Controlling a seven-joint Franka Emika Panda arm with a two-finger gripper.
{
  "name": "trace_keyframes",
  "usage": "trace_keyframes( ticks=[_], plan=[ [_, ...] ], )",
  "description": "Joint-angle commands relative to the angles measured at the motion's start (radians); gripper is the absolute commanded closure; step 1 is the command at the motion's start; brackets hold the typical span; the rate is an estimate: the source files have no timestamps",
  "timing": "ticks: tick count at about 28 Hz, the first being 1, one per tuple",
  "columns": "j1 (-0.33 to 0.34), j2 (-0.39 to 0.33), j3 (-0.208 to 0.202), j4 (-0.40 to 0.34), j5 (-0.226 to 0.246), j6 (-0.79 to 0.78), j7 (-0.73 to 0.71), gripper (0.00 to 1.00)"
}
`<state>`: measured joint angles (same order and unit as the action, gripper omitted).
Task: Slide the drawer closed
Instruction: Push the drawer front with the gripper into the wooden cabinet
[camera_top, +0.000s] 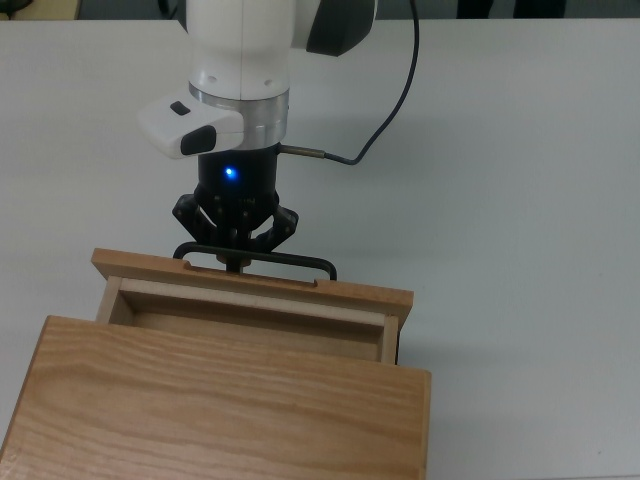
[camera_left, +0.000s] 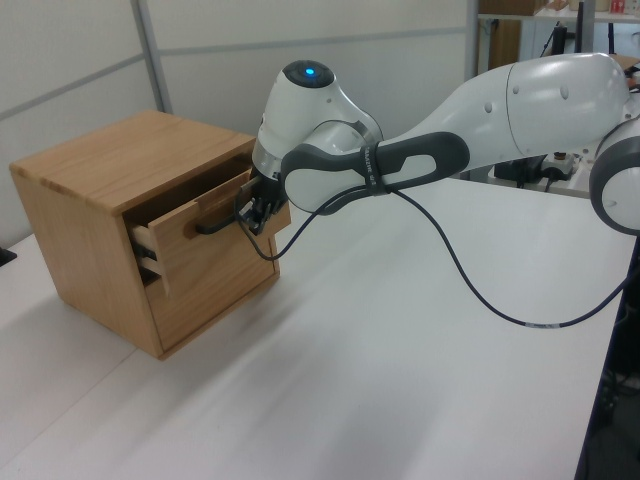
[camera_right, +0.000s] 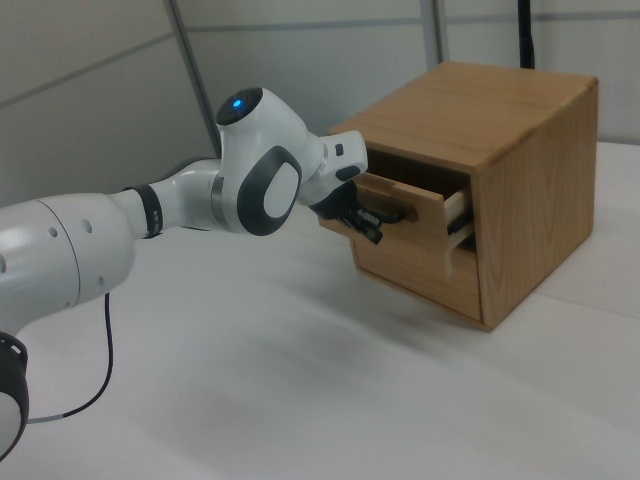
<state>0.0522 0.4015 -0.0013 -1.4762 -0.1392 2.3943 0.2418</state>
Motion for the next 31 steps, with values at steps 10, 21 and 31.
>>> trace_keyframes(
  ticks=[10, 21, 31],
  plan=[
    [-0.021, -0.038, -0.005, 0.05, 0.009, 0.017, 0.025, 1.0],
    [-0.025, 0.006, -0.005, 0.05, -0.011, 0.032, 0.011, 1.0],
    [-0.026, 0.048, -0.005, 0.048, -0.011, 0.207, 0.024, 1.0]
  ],
)
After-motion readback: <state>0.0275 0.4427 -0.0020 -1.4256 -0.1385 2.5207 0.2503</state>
